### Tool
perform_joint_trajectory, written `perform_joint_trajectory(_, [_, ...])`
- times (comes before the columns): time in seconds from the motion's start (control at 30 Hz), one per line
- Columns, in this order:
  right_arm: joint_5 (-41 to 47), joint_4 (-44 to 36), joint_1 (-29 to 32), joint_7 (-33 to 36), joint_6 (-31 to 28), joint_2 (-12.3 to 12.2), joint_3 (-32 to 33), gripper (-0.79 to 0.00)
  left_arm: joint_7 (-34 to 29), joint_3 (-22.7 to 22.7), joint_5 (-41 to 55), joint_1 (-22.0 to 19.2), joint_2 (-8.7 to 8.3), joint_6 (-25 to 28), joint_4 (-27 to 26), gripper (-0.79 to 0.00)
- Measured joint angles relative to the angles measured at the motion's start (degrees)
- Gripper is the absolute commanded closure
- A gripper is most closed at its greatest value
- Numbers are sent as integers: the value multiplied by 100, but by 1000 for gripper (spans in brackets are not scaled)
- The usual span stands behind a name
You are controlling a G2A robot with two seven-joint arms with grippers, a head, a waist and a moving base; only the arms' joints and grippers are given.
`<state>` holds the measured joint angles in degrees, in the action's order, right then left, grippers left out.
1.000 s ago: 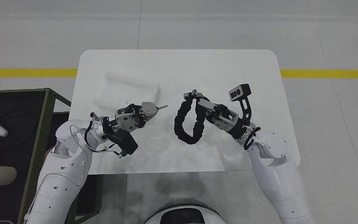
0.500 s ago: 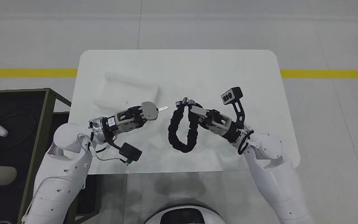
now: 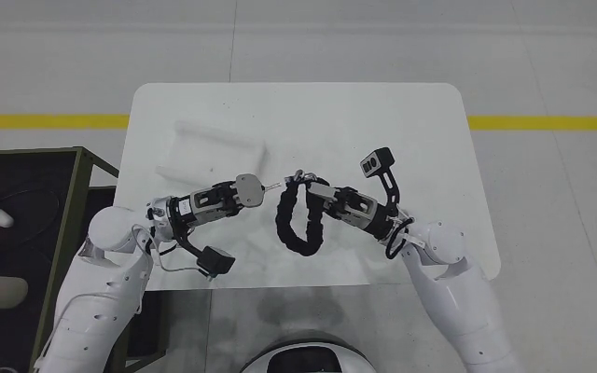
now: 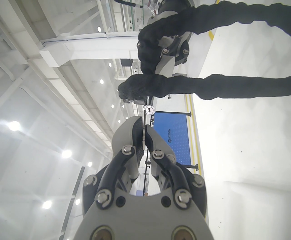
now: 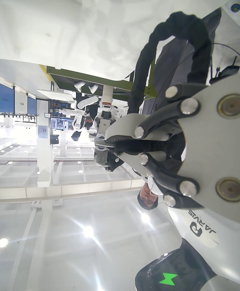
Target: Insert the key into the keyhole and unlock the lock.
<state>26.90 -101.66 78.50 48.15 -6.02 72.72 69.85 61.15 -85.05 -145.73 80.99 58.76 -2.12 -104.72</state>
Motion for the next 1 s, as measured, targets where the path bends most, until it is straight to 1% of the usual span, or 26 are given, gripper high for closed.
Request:
perform_joint_trajectory(0.4, [-4, 16, -61, -75, -56, -11, -97, 0, -79, 40, -76, 8, -46, 29, 18, 0])
perform_joint_trajectory(1.0, [93, 9, -88, 17, -26, -50, -105, 0, -239, 70, -62, 32, -99, -18, -79, 0])
